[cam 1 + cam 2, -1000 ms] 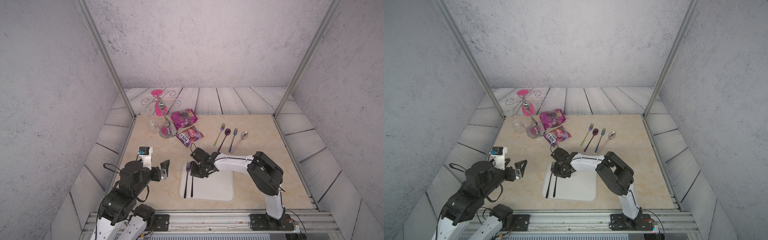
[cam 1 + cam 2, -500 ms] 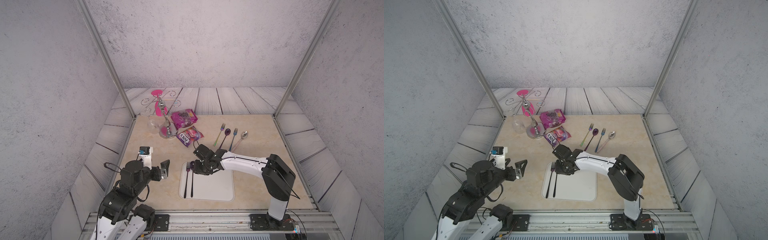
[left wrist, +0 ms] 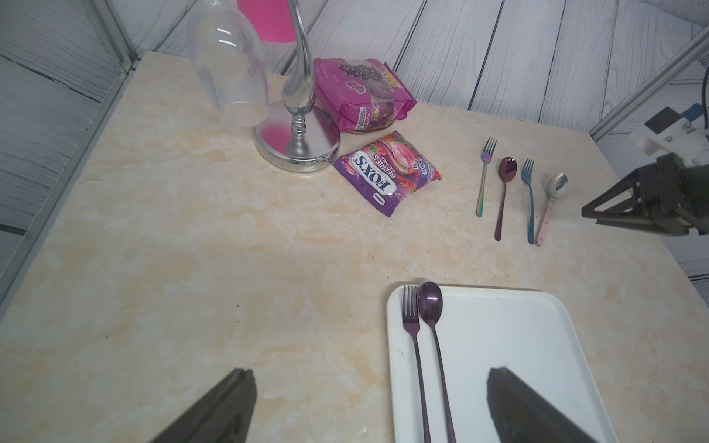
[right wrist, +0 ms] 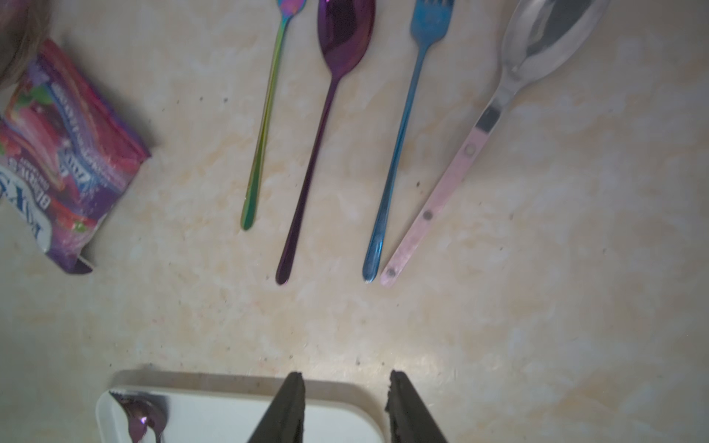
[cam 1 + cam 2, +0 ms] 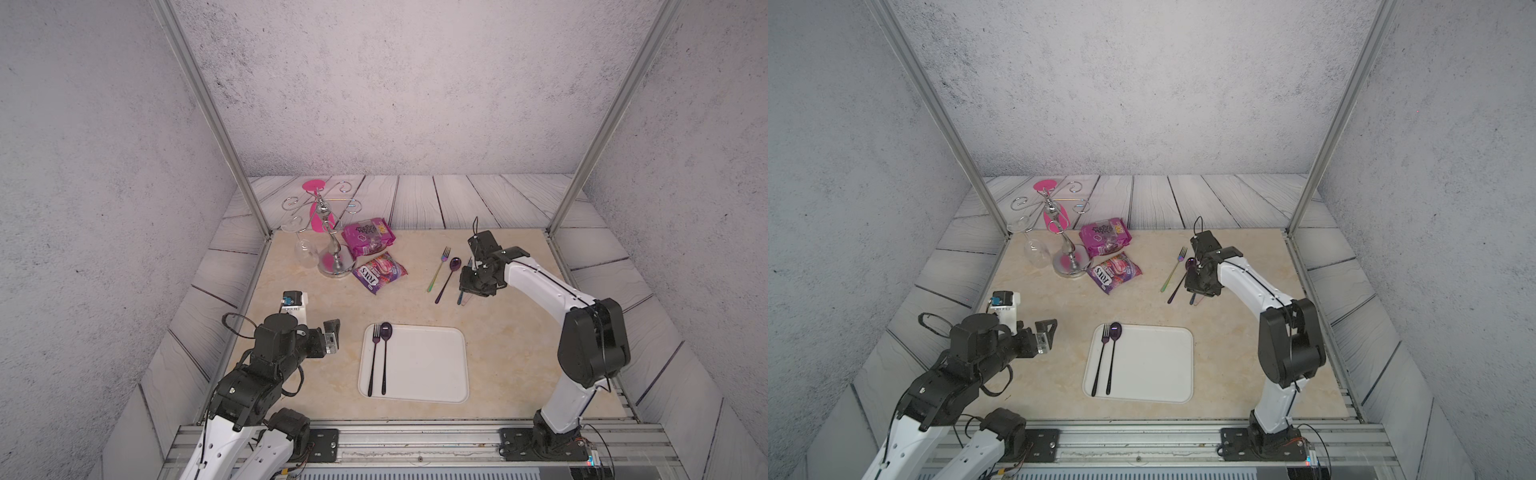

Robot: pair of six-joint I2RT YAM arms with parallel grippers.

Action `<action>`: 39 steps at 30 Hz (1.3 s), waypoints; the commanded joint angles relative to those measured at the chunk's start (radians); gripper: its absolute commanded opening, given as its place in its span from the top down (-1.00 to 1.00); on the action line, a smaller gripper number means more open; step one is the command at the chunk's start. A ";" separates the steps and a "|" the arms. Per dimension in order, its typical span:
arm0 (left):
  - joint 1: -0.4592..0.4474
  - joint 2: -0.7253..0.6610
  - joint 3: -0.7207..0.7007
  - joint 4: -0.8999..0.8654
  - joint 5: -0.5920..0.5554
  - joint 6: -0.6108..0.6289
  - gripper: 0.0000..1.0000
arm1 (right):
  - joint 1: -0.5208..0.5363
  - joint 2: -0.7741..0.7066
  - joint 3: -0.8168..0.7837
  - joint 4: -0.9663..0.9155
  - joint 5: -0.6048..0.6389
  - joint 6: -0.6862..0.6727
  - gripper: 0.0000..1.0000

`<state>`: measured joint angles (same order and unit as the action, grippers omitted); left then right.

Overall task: Set the spoon and fork side by side
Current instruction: Pick up the fork at the center of the board.

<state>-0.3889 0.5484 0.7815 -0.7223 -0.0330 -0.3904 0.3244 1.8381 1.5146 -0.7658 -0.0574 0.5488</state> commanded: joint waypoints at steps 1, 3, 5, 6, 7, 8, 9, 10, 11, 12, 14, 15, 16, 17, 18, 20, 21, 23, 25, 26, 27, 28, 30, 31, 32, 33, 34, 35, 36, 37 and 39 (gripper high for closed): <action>0.002 0.001 -0.002 0.000 0.005 -0.012 -0.99 | -0.049 0.151 0.148 -0.036 -0.024 -0.085 0.26; 0.001 0.000 -0.003 -0.002 0.006 -0.010 -1.00 | -0.066 0.253 0.255 -0.058 -0.016 -0.092 0.27; 0.002 -0.003 -0.004 -0.004 0.004 -0.006 -0.99 | -0.077 0.332 0.354 -0.078 0.009 -0.093 0.28; 0.002 -0.006 -0.004 -0.006 0.003 -0.003 -0.99 | -0.081 0.370 0.398 -0.087 0.021 -0.092 0.28; 0.002 -0.008 -0.004 -0.008 0.004 -0.001 -0.99 | -0.085 0.403 0.435 -0.096 0.028 -0.090 0.28; 0.002 -0.011 -0.004 -0.009 0.003 0.000 -0.99 | -0.090 0.437 0.474 -0.108 0.030 -0.088 0.28; 0.002 -0.012 -0.004 -0.011 0.002 0.000 -0.99 | -0.094 0.464 0.509 -0.122 0.034 -0.085 0.29; 0.002 -0.015 -0.005 -0.012 0.002 -0.003 -0.99 | -0.095 0.492 0.544 -0.135 0.044 -0.081 0.29; 0.002 -0.019 -0.005 -0.012 0.002 -0.006 -0.99 | -0.097 0.513 0.568 -0.147 0.053 -0.077 0.30; 0.002 -0.023 -0.009 -0.011 0.003 -0.008 -0.99 | -0.097 0.532 0.588 -0.154 0.058 -0.075 0.30; 0.002 -0.031 -0.014 -0.007 0.005 -0.009 -0.99 | -0.096 0.552 0.605 -0.162 0.079 -0.061 0.31; 0.002 -0.032 -0.014 -0.006 0.005 -0.009 -0.99 | -0.097 0.556 0.603 -0.162 0.085 -0.054 0.31; 0.001 -0.035 -0.013 -0.005 0.003 -0.008 -0.99 | -0.097 0.561 0.600 -0.159 0.088 -0.048 0.32; 0.002 -0.035 -0.013 -0.004 0.001 -0.008 -0.99 | -0.097 0.567 0.598 -0.157 0.089 -0.044 0.33; 0.002 -0.036 -0.012 -0.004 0.001 -0.007 -0.99 | -0.096 0.573 0.598 -0.158 0.090 -0.040 0.34; 0.002 -0.036 -0.013 -0.003 0.000 -0.005 -0.99 | -0.097 0.588 0.599 -0.159 0.090 -0.033 0.35; 0.002 -0.035 -0.013 -0.002 0.002 -0.005 -0.99 | -0.097 0.594 0.600 -0.158 0.088 -0.030 0.36; 0.002 -0.033 -0.012 0.002 0.002 -0.002 -0.99 | -0.097 0.606 0.600 -0.157 0.083 -0.025 0.39; 0.002 -0.033 -0.011 0.004 0.001 0.000 -0.99 | -0.097 0.614 0.601 -0.151 0.077 -0.020 0.42; 0.002 -0.032 -0.012 0.004 0.002 0.001 -0.99 | -0.096 0.618 0.601 -0.149 0.074 -0.020 0.43; 0.002 -0.033 -0.011 0.005 0.002 0.001 -0.99 | -0.097 0.622 0.601 -0.147 0.072 -0.019 0.47; 0.002 -0.032 -0.011 0.004 0.001 0.001 -0.99 | -0.097 0.626 0.602 -0.147 0.072 -0.018 0.51; 0.002 -0.033 -0.011 0.006 0.002 0.003 -0.99 | -0.096 0.628 0.604 -0.145 0.074 -0.016 0.58; 0.002 -0.034 -0.011 0.006 0.001 0.003 -0.99 | -0.097 0.628 0.605 -0.144 0.074 -0.015 0.64; 0.002 -0.034 -0.011 0.006 0.001 0.004 -0.99 | -0.096 0.628 0.606 -0.145 0.074 -0.014 0.72; 0.002 -0.035 -0.011 0.006 0.000 0.004 -0.99 | -0.097 0.628 0.605 -0.147 0.074 -0.009 0.80; 0.002 -0.036 -0.011 0.007 -0.001 0.005 -0.99 | -0.097 0.625 0.603 -0.148 0.073 -0.004 0.82; 0.002 -0.035 -0.011 0.008 -0.002 0.004 -0.99 | -0.097 0.620 0.599 -0.147 0.075 0.003 0.84; 0.002 -0.036 -0.012 0.008 -0.002 0.004 -0.99 | -0.096 0.615 0.592 -0.143 0.078 0.009 0.90; 0.002 -0.037 -0.011 0.009 -0.003 0.004 -0.99 | -0.097 0.609 0.587 -0.139 0.083 0.014 0.96; 0.002 -0.037 -0.011 0.009 -0.003 0.005 -0.99 | -0.097 0.597 0.576 -0.133 0.092 0.025 1.00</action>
<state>-0.3889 0.5213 0.7788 -0.7216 -0.0319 -0.3931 0.2314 2.4351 2.1059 -0.8845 0.0101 0.5495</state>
